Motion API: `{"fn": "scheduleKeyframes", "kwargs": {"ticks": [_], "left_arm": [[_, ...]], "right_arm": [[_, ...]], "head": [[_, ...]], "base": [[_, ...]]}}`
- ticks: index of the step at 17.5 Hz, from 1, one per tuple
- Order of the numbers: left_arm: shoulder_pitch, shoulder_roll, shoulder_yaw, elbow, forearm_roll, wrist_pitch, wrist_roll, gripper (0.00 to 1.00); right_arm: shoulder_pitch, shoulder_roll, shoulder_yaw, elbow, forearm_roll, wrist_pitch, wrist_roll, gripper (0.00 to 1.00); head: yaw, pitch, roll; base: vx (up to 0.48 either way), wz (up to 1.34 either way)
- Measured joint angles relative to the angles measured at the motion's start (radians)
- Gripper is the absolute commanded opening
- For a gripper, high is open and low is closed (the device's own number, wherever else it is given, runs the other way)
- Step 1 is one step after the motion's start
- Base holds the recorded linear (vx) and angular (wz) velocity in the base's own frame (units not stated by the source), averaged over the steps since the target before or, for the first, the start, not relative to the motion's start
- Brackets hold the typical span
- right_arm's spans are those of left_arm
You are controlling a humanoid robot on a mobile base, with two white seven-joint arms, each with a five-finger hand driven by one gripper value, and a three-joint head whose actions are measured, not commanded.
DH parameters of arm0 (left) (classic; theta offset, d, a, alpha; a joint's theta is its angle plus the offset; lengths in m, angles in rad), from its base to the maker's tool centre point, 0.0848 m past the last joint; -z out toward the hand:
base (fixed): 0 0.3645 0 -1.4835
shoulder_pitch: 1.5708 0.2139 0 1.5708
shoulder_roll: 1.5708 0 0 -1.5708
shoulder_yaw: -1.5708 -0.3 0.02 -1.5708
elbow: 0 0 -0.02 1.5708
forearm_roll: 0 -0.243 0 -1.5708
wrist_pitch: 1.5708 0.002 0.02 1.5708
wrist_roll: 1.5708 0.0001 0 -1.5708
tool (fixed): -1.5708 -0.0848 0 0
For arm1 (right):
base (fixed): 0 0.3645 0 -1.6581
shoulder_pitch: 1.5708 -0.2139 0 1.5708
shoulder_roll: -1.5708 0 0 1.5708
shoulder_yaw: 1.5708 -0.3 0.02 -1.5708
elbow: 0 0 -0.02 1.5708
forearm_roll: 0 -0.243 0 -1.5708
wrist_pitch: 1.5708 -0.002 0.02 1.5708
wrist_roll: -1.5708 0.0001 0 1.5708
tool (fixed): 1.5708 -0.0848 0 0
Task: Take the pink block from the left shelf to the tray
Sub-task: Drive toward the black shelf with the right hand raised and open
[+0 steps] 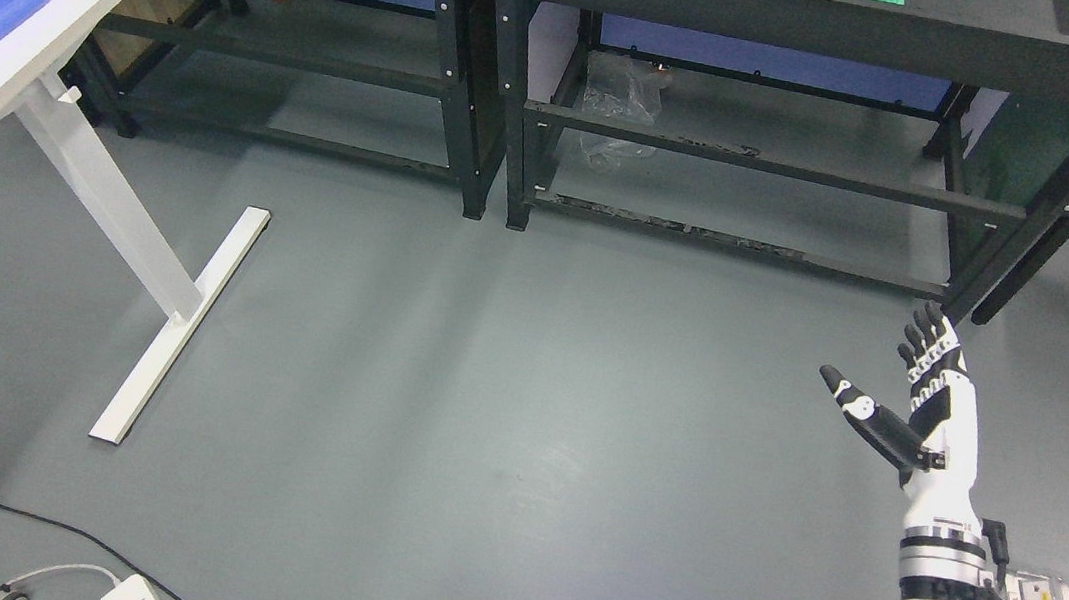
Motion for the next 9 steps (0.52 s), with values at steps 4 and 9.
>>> {"fn": "scheduleKeyframes", "kwargs": {"ticks": [4,9], "left_arm": [[0.0,0.0,0.0,0.0,0.0,-0.002,0.0,1.0],[0.0,0.0,0.0,0.0,0.0,0.001,0.0,1.0]], "right_arm": [[-0.001,0.0,-0.002,0.0,-0.002,0.0,0.001,1.0],[-0.001,0.0,-0.003,0.0,-0.004,-0.003,0.009,1.0]], "head": [[0.0,0.0,0.0],[0.0,0.0,0.0]], "base": [[0.0,0.0],[0.0,0.0]]}}
